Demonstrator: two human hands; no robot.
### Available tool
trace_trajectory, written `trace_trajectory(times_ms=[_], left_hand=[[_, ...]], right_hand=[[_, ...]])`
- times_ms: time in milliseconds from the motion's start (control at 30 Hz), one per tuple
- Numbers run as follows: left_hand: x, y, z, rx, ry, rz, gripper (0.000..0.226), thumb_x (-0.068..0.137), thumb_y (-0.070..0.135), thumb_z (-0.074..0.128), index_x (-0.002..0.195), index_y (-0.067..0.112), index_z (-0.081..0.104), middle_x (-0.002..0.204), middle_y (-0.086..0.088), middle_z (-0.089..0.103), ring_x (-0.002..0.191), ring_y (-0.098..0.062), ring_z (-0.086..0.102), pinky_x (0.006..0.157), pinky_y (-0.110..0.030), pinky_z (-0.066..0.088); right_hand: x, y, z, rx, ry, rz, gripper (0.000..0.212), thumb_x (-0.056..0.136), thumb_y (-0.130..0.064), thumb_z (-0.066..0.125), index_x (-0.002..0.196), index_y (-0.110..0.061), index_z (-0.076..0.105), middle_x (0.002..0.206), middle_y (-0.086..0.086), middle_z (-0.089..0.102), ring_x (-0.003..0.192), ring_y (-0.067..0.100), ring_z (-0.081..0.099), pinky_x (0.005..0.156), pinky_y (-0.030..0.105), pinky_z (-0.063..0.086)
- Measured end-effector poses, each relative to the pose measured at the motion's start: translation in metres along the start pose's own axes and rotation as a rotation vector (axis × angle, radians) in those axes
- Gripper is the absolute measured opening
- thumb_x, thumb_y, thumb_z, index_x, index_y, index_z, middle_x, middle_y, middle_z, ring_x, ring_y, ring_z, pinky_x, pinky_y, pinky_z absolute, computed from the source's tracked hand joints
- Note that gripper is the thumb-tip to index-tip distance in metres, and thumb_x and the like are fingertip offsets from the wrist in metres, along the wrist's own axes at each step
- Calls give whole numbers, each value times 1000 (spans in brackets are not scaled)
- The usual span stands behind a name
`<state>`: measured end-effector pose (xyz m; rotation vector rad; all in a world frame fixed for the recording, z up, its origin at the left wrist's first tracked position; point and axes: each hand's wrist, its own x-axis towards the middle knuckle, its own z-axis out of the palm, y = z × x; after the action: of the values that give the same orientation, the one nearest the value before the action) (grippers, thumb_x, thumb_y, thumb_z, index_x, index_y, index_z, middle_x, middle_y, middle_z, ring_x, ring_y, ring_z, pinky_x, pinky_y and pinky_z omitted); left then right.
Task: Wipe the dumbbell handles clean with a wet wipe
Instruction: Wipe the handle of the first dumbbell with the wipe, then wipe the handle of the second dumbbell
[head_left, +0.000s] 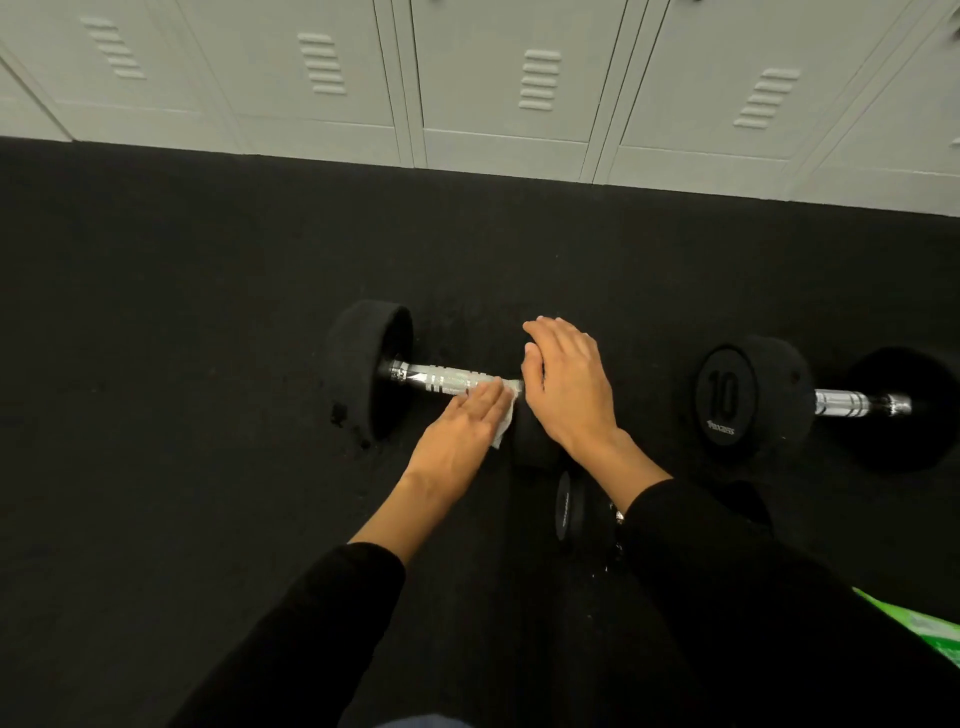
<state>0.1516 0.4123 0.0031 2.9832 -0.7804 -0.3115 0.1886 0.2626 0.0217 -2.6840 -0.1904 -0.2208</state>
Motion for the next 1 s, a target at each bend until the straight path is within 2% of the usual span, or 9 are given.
trace_trajectory(times_ms=[133, 267, 333, 467, 567, 633, 700, 833, 1000], left_hand=[[-12, -1, -3, -3, -122, -4, 64, 91, 0, 53, 149, 8, 26, 158, -13, 21, 143, -25, 28, 116, -34, 24], [-19, -9, -22, -254, -94, -188, 35, 90, 3, 56, 125, 10, 52, 124, -13, 56, 109, -36, 60, 89, -41, 49], [-16, -12, -44, -354, 6, -267, 15, 96, 13, 50, 108, 5, 55, 106, -18, 62, 96, -39, 62, 77, -41, 49], [-3, -2, -100, -681, 222, -328, 24, 95, 24, 54, 80, 4, 56, 82, -14, 64, 73, -31, 65, 67, -36, 53], [11, 26, -145, -831, 310, -265, 18, 88, 24, 65, 93, 7, 63, 89, -1, 58, 83, -13, 55, 62, -15, 35], [20, 48, -169, -980, 341, -248, 26, 87, 24, 66, 104, 6, 59, 95, 1, 56, 86, -13, 54, 64, -18, 41], [24, 71, -191, -1082, 338, -239, 22, 90, 23, 61, 103, 7, 52, 98, -2, 55, 88, -17, 56, 68, -24, 48], [29, 106, -223, -1179, 227, -207, 17, 87, 12, 58, 103, 12, 52, 100, -6, 60, 85, -16, 60, 56, -19, 43], [25, 137, -235, -1413, -37, -71, 29, 79, -3, 59, 104, 9, 57, 108, -15, 65, 102, -25, 65, 87, -35, 55]], right_hand=[[11, -14, -26, -139, -279, 81, 45, 102, -33, 27, 144, -19, 33, 153, 7, 31, 144, 22, 21, 116, 51, 14], [11, -30, -56, -215, -410, 144, 46, 98, -31, 41, 142, -18, 35, 154, 12, 24, 144, 28, 19, 113, 57, 9], [8, -35, -74, -166, -421, 168, 41, 96, -26, 47, 135, -17, 45, 146, 11, 38, 135, 28, 35, 112, 56, 18], [-1, -42, -114, 138, -386, 314, 28, 94, -21, 49, 121, -18, 59, 120, 5, 59, 103, 22, 58, 93, 44, 48], [-4, -46, -147, 257, -213, 345, 24, 95, -22, 47, 111, -21, 64, 107, 2, 64, 91, 16, 60, 76, 29, 50], [-4, -50, -170, 323, -129, 331, 22, 97, -21, 47, 109, -17, 64, 99, 0, 64, 75, 4, 57, 58, 10, 42], [-4, -53, -193, 370, -48, 347, 23, 97, -22, 47, 111, -13, 63, 99, -1, 61, 77, 6, 57, 51, 3, 37], [-7, -45, -224, 580, 81, 472, 22, 94, -27, 54, 110, -15, 64, 102, 2, 66, 78, 13, 66, 57, 18, 52], [-25, -6, -243, 808, 94, 603, 20, 85, -24, 68, 104, -16, 68, 101, 5, 69, 87, 16, 69, 71, 33, 60]])
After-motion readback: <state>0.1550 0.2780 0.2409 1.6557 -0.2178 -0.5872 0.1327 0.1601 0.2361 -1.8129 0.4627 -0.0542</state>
